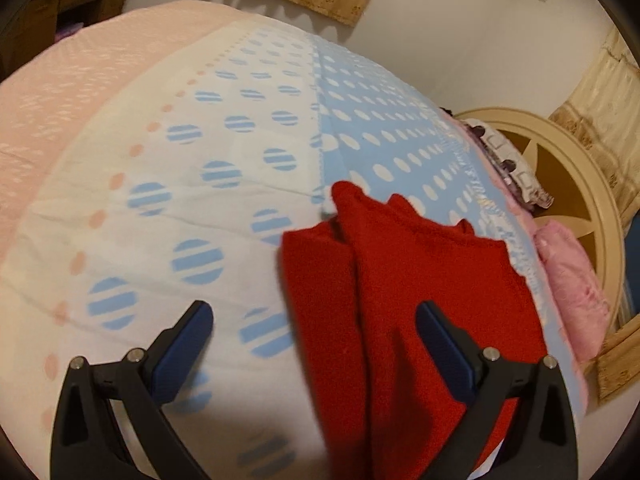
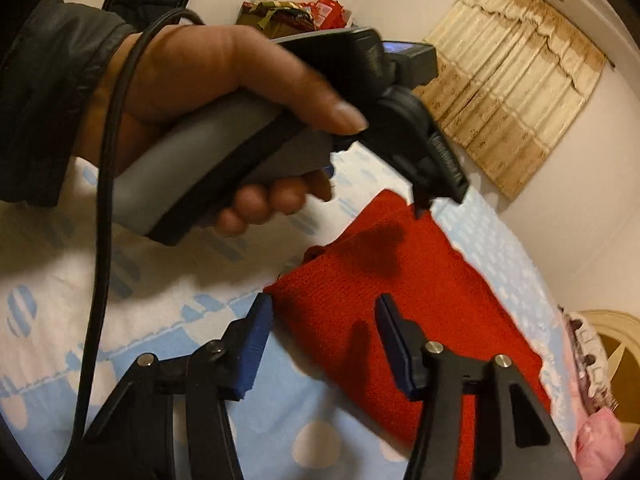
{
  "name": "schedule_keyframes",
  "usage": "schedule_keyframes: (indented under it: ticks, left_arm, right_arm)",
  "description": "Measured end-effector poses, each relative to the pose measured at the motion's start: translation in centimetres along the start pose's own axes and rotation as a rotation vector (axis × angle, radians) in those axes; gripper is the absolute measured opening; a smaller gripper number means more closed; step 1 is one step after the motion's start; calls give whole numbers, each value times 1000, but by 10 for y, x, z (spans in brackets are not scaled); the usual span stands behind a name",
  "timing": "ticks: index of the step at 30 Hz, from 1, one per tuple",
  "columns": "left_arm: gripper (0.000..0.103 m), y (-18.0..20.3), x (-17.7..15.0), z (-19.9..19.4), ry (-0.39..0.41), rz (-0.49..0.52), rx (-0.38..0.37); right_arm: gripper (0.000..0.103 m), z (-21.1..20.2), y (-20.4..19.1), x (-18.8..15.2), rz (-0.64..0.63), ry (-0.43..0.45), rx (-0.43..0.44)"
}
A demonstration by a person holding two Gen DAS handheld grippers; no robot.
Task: Fold small clothes
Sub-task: 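Grasp the folded sweater's side edge with both grippers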
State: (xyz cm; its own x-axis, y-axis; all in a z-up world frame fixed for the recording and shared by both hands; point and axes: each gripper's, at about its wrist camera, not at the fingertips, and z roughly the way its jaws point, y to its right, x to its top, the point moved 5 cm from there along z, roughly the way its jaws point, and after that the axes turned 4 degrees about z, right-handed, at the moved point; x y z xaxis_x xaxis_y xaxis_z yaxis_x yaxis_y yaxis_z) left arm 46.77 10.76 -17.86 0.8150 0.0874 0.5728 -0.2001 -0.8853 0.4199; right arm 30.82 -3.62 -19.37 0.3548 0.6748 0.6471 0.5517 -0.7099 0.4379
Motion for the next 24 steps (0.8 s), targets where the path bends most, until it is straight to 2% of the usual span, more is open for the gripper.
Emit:
schedule_keyframes:
  ticks: [2,4,8,10,11,13,14,16,24]
  left_arm:
    - [94,3,2,6,-7,17,-11]
    - [81,7,3,14,-22,38,-21]
    - [76,15,3,21,-17,90,-8]
    - [58,13,4,24,-23,92,0]
    - [56,11,5,24,-22,85,3]
    - [29,8,6,25,-25,67,-21]
    - [28,7,6,26,-37,54,-40]
    - [19,6,7,26,-35,33,-68]
    - [16,26,11,16,24,146,39]
  right_arm:
    - [43,2,1,-2,-1,-8,-6]
    - [34,4,4,0,8,-11,-10]
    - [29,3,11,1,33,-7,9]
    - [25,3,12,2,35,-9,13]
    - [22,3,12,2,35,-8,17]
    - [17,-1,12,3,39,-5,28]
    - [16,-2,11,3,43,-4,32]
    - [14,-4,13,5,56,3,41]
    - [10,-14,20,0,83,25,64]
